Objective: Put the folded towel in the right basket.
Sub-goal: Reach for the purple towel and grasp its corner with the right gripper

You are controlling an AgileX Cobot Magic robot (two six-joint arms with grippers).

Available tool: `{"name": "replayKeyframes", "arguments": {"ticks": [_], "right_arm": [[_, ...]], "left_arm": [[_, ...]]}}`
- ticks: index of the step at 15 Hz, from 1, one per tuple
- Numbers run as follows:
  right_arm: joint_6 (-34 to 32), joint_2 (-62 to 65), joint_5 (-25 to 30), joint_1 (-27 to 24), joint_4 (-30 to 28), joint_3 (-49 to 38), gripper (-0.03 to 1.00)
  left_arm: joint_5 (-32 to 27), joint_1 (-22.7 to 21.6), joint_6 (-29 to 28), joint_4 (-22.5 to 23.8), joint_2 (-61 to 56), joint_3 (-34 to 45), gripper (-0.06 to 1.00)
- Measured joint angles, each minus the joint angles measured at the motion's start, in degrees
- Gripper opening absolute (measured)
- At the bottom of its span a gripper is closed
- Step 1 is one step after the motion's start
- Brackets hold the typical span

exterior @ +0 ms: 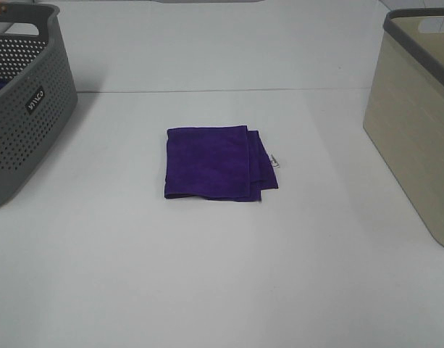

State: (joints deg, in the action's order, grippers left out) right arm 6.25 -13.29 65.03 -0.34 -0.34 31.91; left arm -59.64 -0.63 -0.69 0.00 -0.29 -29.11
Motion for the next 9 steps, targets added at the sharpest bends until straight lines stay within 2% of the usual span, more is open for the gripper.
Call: {"name": "replayKeyframes", "arguments": {"ticks": [1,2,6,9], "right_arm": [[0.0,-6.42,1.2,0.0,0.34,3.21,0.85],[0.0,-20.17,2.81,0.0,3.04,10.77,0.85],[0.46,-38.67,2.86,0.0,12.55,22.06,0.85],[0.46,-51.57,3.38,0.0,16.27,29.68,0.83]], "left_arm": [[0.0,0.0,0.0,0.0,0.0,0.0,0.99],[0.0,0.0,0.0,0.0,0.0,0.0,0.99],[0.0,0.0,0.0,0.0,0.0,0.0,0.99],[0.0,0.0,0.0,0.0,0.0,0.0,0.99]]}}
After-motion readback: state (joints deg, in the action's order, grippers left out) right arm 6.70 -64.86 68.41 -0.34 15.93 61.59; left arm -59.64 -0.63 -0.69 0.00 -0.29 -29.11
